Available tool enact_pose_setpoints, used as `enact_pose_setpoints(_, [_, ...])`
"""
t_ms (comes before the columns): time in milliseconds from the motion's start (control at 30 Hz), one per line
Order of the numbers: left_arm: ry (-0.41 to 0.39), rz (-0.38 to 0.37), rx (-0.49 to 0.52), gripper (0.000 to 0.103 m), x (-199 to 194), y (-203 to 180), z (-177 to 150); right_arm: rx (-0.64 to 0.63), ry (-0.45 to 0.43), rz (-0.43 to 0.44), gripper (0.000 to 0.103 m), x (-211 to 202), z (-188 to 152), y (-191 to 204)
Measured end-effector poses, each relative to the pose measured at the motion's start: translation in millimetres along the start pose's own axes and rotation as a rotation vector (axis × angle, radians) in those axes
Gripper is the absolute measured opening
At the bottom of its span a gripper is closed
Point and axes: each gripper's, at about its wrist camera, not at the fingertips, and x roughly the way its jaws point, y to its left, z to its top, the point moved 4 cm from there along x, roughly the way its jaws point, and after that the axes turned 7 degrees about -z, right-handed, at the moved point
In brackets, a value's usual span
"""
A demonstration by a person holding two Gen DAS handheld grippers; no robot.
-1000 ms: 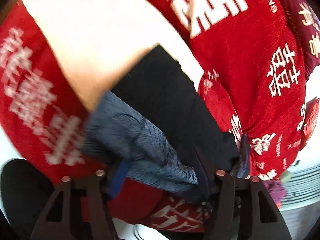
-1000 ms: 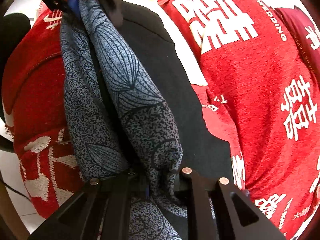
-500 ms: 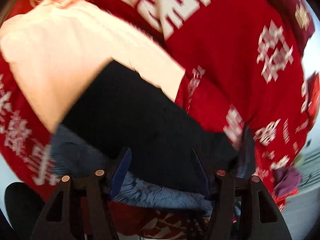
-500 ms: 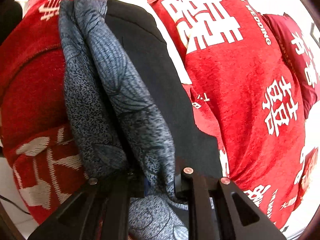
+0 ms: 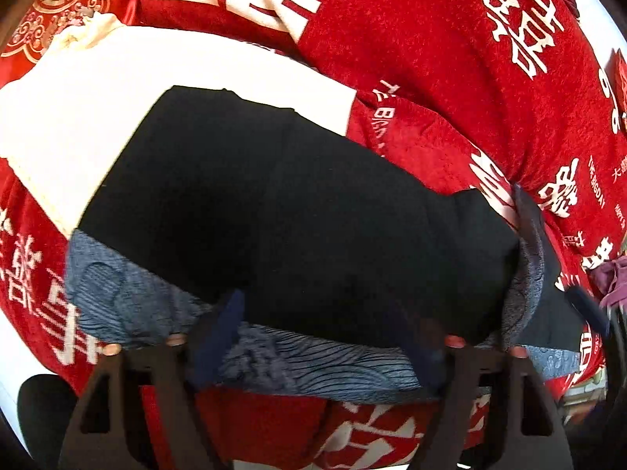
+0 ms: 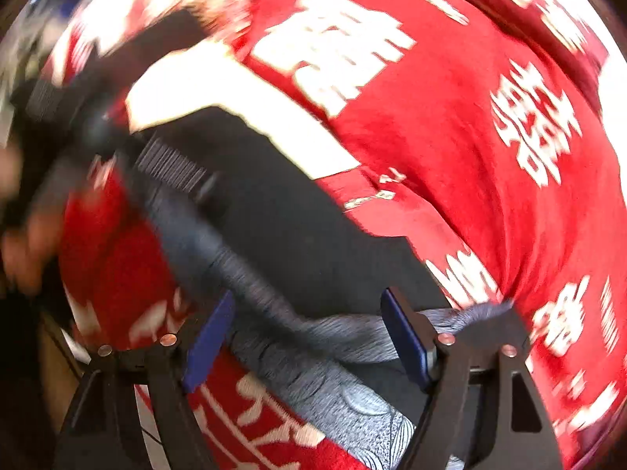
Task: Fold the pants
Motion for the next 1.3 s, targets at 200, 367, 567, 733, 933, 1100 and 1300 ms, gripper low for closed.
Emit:
enact_pose_setpoints(200, [0.011,0.107,0.114,0.080,7.6,-14.6,-10.6,0.107,0.221,-0.114,0.081,65.9,2.1,-29.3])
enact_pose_setpoints(367, [0.047,0.153,0.115,0.080,7.6,-25.0,-10.8,0.223,0.305,-0.107,0.081,73.5,-42.3,-37.9])
enact_pose_setpoints(567, [0.094,0.069,0.118,0.081,14.8,-64.0,-2.1,0.316,0.351,-0.036,0.081,58.1,-48.2,-54.4])
enact_pose_setpoints(733, [0.109,0.130,0.236,0.098,34.1,-74.8,-18.7,0.474,0.225,-0.246,0.090,45.3,-17.5,-125.6])
enact_pose_setpoints(933, [0.110,0.142,0.239,0.099,33.6,-76.2,-19.3,0.564,0.589,-0.586,0.091,134.3,-3.1,-185.1])
enact_pose_setpoints(1100, [0.124,0.136,0.240,0.099,32.8,-76.5,-19.8,0.468,0.830,-0.664,0.091,198.1,4.0,-181.2])
enact_pose_setpoints(1300, [0.135,0.143,0.231,0.099,38.5,-76.1,-15.7,0.649,0.943,-0.580,0.057,203.9,-16.3,-190.4])
